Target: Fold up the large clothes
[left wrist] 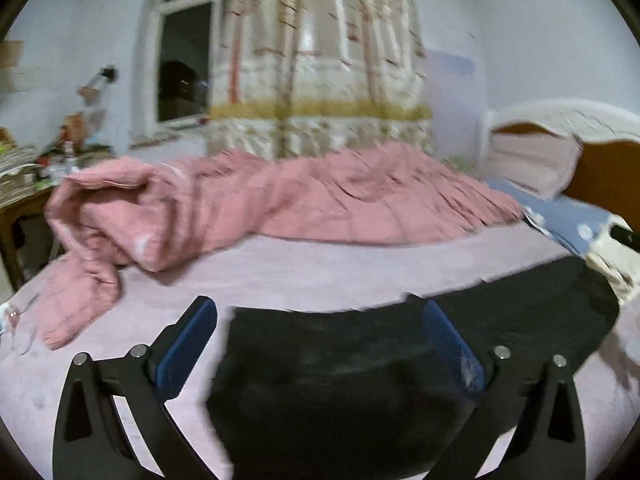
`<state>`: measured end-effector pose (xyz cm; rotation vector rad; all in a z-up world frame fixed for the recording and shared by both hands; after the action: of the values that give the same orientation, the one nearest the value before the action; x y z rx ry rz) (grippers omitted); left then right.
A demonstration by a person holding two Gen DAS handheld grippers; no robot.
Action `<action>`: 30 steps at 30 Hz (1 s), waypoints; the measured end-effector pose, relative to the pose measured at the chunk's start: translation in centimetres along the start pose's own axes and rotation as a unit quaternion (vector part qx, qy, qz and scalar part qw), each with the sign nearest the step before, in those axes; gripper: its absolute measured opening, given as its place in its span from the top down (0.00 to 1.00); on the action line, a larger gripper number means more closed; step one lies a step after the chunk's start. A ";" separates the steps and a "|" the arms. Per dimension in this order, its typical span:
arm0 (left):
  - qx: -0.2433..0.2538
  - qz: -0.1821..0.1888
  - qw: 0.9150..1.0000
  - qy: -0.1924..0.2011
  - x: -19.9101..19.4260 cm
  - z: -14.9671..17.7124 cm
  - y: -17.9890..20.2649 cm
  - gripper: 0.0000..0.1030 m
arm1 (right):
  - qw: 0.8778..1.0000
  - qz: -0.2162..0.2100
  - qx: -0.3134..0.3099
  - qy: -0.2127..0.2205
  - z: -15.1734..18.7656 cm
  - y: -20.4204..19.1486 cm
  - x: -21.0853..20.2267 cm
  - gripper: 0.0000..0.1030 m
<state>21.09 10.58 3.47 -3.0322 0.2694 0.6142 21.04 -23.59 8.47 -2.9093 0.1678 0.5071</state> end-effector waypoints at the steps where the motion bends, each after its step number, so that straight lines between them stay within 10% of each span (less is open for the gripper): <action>1: -0.001 0.009 1.000 -0.013 0.9 0.2 0.7 0.00 | 1.000 -0.007 -0.013 -0.008 0.2 -1.2 0.5 0.00; 9: 0.001 0.020 0.991 -0.132 7.6 5.7 2.7 0.00 | 0.979 0.012 -0.143 -0.144 8.4 -6.9 9.0 0.00; 18: -0.051 -0.071 0.986 -0.144 8.8 8.4 -4.5 0.00 | 0.981 0.047 -0.026 -0.186 10.3 2.0 10.4 0.00; 30: -0.100 -0.013 0.975 -0.197 10.1 11.4 -5.0 0.00 | 0.970 0.049 -0.018 -0.236 12.3 4.0 11.6 0.00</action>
<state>26.73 14.68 -10.97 -2.9939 0.1587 1.2865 27.35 -25.99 -7.53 -2.7243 0.2340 1.2051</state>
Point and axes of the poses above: each gripper's, at about its wrist camera, not at the fingertips, and x roughly the way its jaws point, y to its right, z to its underside, the point moved 9 cm from there along x, roughly the way its jaws point, and after that the axes turned 1 degree about z, right-handed, at the moved point
